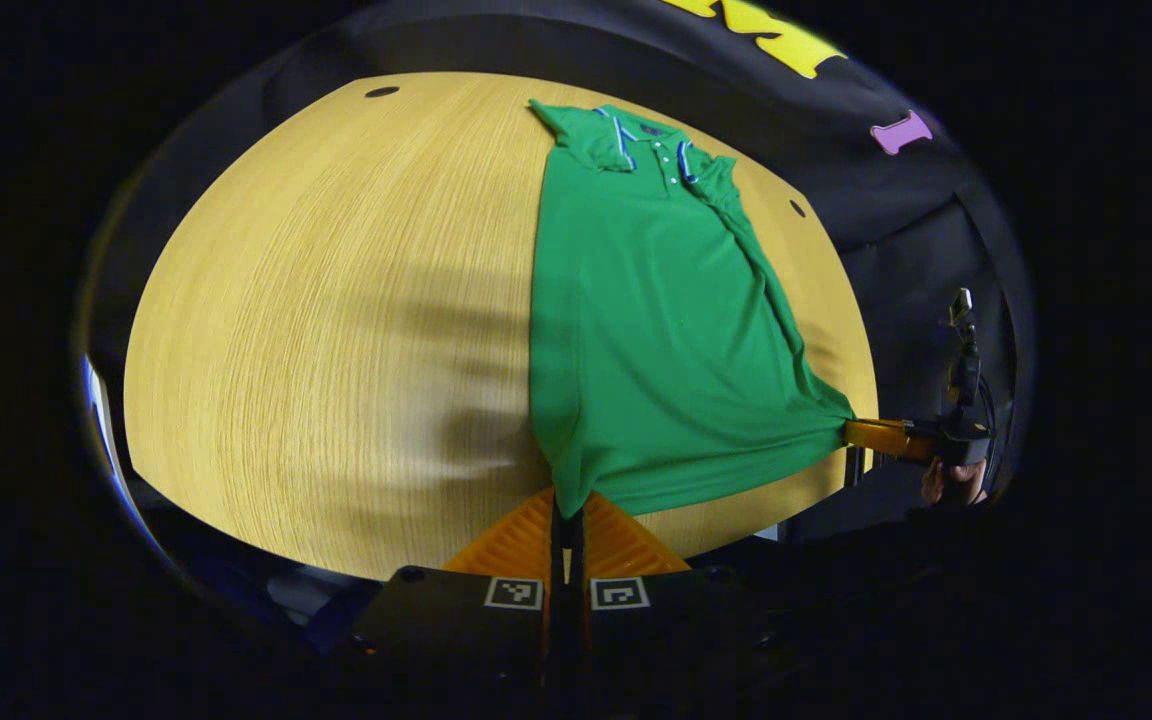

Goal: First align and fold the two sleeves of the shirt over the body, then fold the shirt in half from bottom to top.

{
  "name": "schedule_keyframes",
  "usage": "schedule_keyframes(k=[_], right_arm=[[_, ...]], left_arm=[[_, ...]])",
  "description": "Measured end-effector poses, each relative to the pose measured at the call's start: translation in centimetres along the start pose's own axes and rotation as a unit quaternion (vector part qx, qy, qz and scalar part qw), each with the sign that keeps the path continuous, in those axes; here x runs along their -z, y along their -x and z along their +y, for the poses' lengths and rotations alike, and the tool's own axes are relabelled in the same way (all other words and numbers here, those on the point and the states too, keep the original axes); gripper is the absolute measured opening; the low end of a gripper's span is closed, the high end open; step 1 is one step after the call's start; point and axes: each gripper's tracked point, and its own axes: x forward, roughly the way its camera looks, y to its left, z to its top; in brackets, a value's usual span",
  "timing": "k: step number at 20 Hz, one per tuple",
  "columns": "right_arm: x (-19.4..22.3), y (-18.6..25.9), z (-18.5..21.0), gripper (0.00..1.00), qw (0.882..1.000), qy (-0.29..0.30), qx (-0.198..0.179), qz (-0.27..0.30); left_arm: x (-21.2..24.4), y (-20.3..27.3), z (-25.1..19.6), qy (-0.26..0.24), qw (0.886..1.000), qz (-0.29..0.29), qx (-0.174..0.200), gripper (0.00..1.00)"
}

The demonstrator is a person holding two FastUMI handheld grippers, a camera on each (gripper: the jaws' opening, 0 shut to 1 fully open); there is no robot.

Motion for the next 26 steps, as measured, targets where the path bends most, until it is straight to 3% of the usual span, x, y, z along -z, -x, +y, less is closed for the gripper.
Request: schedule_keyframes(k=[7, 12, 19, 26], right_arm=[[-8.5, 2.4, 0.9, 0.02, 0.998, -0.013, -0.026, -0.058], [-14.9, 4.0, 2.2, 0.02, 0.994, -0.008, -0.042, -0.104], [-22.9, 4.2, 3.2, 0.02, 0.988, 0.02, -0.04, -0.147], [-31.6, 3.1, 3.4, 0.02, 0.978, 0.008, -0.036, -0.204]], left_arm=[[-7.2, 1.9, -0.5, -0.04, 0.998, -0.053, 0.004, 0.04], [-15.0, 3.7, -0.7, -0.062, 0.992, -0.114, 0.001, 0.04], [-24.0, 3.6, -0.7, -0.106, 0.982, -0.158, -0.006, 0.04], [-32.7, 2.0, -0.2, -0.064, 0.974, -0.215, 0.003, 0.04]])
